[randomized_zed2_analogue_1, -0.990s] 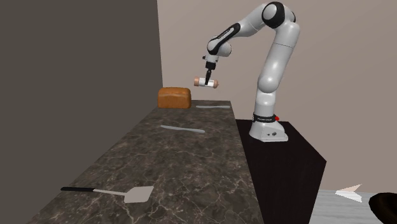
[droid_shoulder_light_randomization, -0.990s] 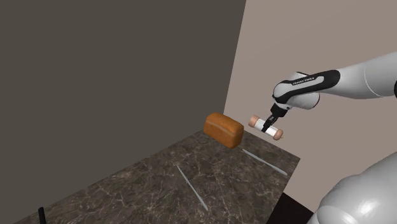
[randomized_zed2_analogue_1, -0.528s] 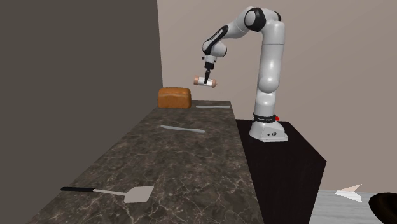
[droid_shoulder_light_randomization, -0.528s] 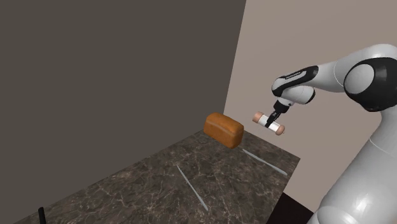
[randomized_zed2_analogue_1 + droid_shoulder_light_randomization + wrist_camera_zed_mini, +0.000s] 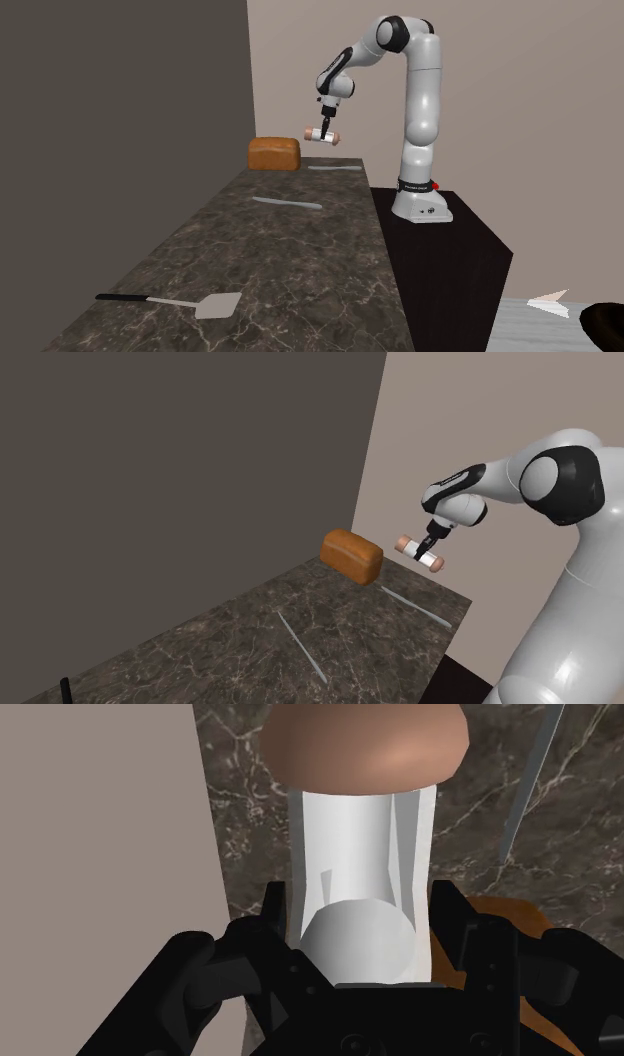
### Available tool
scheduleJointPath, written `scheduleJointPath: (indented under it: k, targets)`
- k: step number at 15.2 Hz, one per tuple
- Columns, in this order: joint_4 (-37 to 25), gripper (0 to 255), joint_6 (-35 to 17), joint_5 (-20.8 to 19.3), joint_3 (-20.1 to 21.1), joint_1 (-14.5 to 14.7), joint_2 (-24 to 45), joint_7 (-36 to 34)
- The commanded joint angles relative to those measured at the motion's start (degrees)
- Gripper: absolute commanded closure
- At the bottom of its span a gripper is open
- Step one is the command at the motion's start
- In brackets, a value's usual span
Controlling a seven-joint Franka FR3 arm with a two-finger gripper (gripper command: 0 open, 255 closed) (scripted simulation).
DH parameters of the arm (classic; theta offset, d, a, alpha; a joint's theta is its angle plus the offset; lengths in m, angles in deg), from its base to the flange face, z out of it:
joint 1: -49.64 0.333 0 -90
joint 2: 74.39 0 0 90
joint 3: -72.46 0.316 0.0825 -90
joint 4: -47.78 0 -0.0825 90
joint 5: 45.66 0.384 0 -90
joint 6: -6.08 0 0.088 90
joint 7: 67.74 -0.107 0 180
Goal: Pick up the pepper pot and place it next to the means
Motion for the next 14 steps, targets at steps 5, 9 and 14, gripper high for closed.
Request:
scheduleJointPath:
  k: [5,9,14]
  targets:
    - [1.51,255,-3.71,4.5,0.83,-0.54,3.48,3.58]
    - [2.09,255,-5.87,7.84,1.74,-1.2,6.0,6.24]
    - [2.47,255,-8.37,12.25,3.35,-2.36,9.3,9.73]
